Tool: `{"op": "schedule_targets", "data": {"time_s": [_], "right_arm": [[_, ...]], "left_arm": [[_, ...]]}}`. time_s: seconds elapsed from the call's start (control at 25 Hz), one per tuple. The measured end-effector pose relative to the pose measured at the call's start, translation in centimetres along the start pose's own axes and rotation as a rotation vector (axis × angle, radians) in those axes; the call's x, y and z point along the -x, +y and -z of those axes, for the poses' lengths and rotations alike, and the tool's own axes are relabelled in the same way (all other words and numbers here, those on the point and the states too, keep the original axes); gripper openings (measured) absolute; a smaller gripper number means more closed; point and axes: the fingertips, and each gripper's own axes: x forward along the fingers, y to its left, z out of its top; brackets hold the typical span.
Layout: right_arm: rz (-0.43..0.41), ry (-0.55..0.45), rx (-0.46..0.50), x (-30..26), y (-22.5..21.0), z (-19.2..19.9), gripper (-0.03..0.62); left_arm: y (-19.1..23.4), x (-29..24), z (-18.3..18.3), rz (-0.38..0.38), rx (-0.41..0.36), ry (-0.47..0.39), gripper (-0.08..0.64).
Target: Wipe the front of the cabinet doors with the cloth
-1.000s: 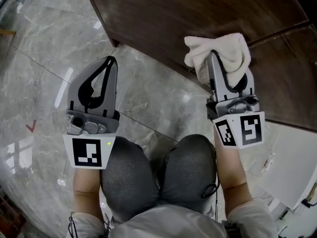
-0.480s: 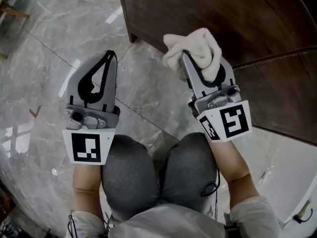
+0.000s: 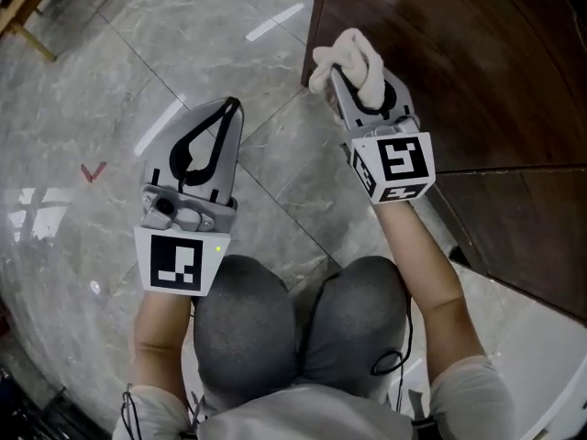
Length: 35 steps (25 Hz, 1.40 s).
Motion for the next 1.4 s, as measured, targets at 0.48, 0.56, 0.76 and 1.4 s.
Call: {"op": "schedule_targets", "data": {"time_s": [0.48, 0.56, 0.76, 1.4], "right_arm": [[0.064, 0.092, 0.04, -8.5, -0.9, 4.4, 0.135], [0.069, 0.09, 0.039, -8.5, -0.9, 4.3, 0.135], [0.099, 0.107, 0.006, -7.7, -1.4, 4.3, 0.135], [0.139, 0.13, -0.011, 0.6, -3.7, 5.5, 0.135]], "left_arm": [[1.6, 1.4, 2.3, -0.03, -0.006, 0.036, 0.018], [1.5, 1.3, 2.5, -0.03, 0.002, 0.03, 0.018], [0.8, 0.7, 2.9, -0.015, 0.026, 0.016, 0.018], [-1.5, 0.0, 1.5, 0.023, 0.032, -0.013, 0.018]]}}
